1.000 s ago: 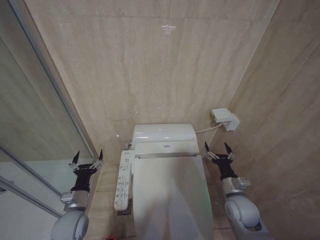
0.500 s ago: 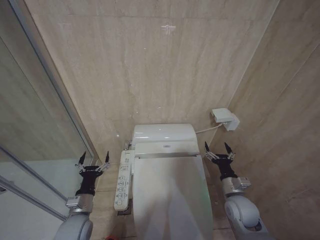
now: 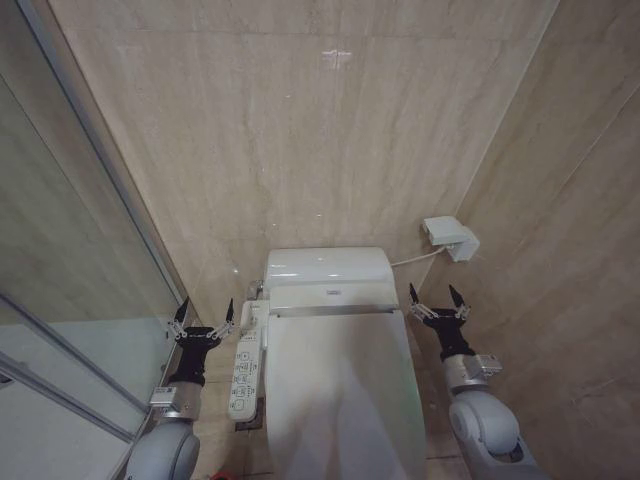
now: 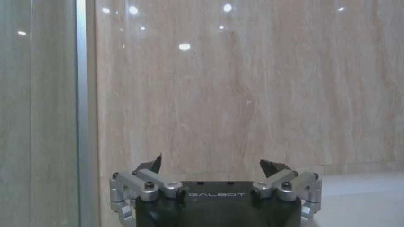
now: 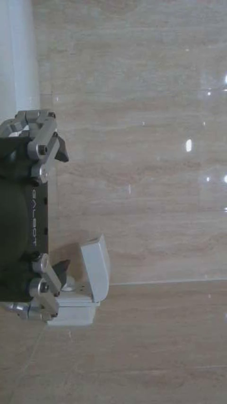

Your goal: Open the toilet lid, clean the toilet bowl with a toilet brush, close the toilet lid, and flush.

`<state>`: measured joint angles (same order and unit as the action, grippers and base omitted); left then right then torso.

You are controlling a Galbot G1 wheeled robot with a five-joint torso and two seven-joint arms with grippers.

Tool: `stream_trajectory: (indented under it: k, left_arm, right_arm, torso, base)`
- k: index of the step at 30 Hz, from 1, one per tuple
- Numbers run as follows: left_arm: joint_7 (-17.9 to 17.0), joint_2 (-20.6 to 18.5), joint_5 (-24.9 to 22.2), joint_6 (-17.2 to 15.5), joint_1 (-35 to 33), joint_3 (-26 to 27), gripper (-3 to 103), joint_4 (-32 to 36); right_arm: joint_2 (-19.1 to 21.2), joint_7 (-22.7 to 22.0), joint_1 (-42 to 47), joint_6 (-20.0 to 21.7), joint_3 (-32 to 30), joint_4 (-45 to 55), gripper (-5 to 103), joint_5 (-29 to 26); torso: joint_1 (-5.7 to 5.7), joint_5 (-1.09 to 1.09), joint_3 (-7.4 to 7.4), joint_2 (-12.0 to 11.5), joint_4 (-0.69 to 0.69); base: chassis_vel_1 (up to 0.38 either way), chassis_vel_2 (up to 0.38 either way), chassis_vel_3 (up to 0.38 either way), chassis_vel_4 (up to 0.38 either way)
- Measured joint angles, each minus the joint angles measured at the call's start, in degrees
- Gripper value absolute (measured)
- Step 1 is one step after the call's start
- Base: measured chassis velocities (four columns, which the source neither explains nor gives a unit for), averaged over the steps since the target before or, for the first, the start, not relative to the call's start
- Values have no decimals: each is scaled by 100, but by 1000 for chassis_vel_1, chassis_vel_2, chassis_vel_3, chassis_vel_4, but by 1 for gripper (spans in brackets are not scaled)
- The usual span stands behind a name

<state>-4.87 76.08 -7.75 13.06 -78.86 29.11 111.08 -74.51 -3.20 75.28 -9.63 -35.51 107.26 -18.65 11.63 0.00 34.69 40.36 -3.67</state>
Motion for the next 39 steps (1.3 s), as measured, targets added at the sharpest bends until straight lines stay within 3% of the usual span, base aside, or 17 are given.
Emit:
stream_trajectory:
  k: [24,39]
  left_arm:
    - [-15,-14,8,-35,4,16,100,-23]
    - [-16,-14,6,-35,4,17,100,-26]
  right_arm:
    - [0,0,0,0,0,0,100,0]
    - [0,0,0,0,0,0,100,0]
  torso:
    - [1,0,1,0,0]
    - [-1,0,-1,0,0]
  base:
    - [2,-5,-5,3]
    - [191,-176,-177,176]
